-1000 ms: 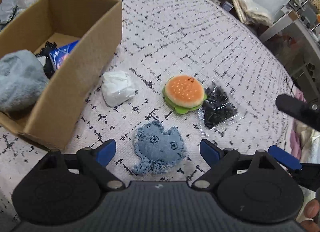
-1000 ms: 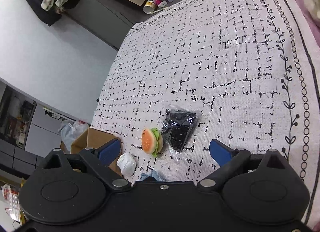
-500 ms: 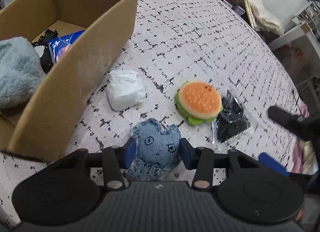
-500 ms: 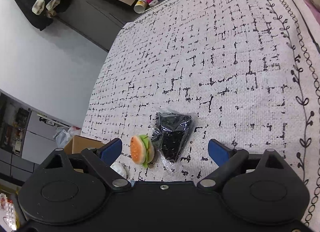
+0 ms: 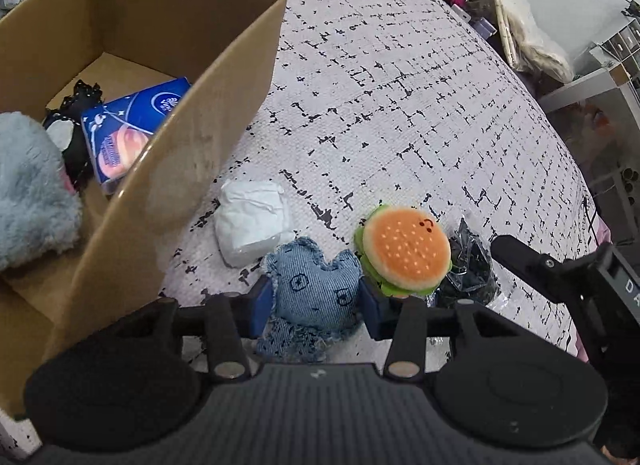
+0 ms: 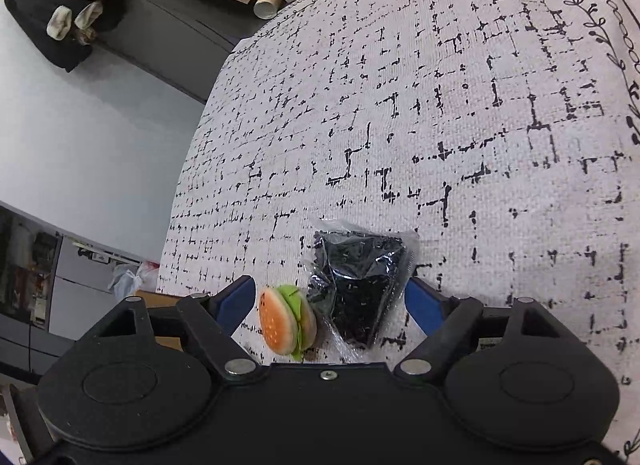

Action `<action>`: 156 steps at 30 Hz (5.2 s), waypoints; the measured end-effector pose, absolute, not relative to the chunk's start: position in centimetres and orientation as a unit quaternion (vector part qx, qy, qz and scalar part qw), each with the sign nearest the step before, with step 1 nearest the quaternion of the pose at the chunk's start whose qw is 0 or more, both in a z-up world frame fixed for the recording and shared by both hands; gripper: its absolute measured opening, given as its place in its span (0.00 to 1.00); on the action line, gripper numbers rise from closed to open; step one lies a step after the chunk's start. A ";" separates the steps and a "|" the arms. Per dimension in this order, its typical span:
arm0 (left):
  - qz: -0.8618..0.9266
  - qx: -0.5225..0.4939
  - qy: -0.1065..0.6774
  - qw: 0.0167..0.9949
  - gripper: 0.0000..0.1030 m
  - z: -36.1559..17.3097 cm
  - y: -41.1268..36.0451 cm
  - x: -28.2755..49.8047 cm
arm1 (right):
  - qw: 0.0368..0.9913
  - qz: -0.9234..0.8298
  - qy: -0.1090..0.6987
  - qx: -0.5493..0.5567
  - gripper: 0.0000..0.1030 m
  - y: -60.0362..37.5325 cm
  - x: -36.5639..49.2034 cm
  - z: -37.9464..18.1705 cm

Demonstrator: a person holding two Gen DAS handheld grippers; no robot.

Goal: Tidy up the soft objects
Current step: 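Close the right gripper on the black bagged item while the left gripper lifts the denim plush, then carry the denim plush in the left gripper over the box while the right gripper carries the black bag, then open the left gripper over the box while the right gripper releases the black bag inside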

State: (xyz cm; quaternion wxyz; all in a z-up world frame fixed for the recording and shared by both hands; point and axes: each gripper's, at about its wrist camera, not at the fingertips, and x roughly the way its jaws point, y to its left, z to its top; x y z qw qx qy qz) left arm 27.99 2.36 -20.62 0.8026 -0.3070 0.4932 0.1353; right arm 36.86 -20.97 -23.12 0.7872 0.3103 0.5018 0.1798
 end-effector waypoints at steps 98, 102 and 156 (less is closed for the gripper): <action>0.180 -0.306 0.376 0.856 0.44 -10.0 18.1 20.2 | 0.857 0.328 0.370 0.144 0.21 -8.8 27.2 -12.2; 0.177 -0.313 0.378 0.853 0.44 -10.7 19.1 20.7 | 0.855 0.335 0.372 0.136 0.21 -7.5 27.0 -12.4; 0.159 -0.261 0.410 0.859 0.85 -8.1 14.0 20.6 | 0.832 0.273 0.443 0.191 0.72 -13.2 28.7 -11.3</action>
